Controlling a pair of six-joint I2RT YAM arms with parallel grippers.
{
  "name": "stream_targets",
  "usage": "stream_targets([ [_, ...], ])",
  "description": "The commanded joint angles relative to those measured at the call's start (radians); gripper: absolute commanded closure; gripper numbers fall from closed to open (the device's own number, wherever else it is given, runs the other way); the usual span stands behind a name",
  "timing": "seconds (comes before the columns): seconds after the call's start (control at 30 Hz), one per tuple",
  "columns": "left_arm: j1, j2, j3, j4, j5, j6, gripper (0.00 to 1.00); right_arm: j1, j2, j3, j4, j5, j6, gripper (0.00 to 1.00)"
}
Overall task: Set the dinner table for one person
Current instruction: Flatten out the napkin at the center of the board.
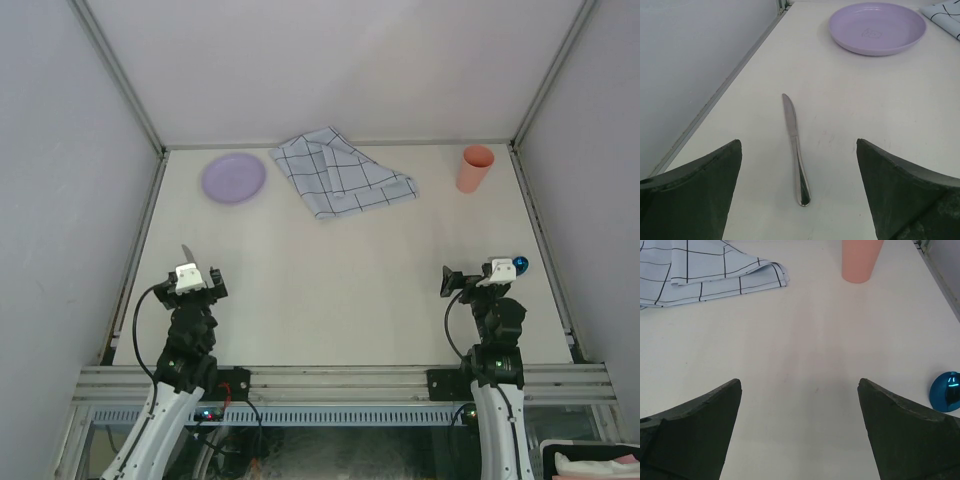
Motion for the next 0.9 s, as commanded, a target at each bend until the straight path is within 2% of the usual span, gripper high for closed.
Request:
stream_targets([
  [0.0,0.009,-0.224,-0.111,-0.014,0.02,-0.011,0.0,0.019,-0.024,-0.043,-0.03,0.018,-0.007,0.0],
  [0.37,0.009,-0.219,-0.11,-0.013,0.023,-0.01,0.0,0.044,-0.02,-0.039,-0.028,0.022,-0.022,0.0],
  [0.47,0.01,-0.223,-0.109,-0.015,0.022,-0.011,0.0,0.043,-0.032,-0.024,-0.048,-0.041,-0.048,0.0],
  [0.63,0.009,-0.224,-0.11,-0.016,0.022,-0.011,0.0,0.045,0.024,0.064,-0.109,-0.244,-0.134,0.0],
  [0.87,0.009,-0.223,-0.11,-0.014,0.022,-0.012,0.06,0.049,0.186,0.257,-0.111,-0.319,-0.224,0.0],
])
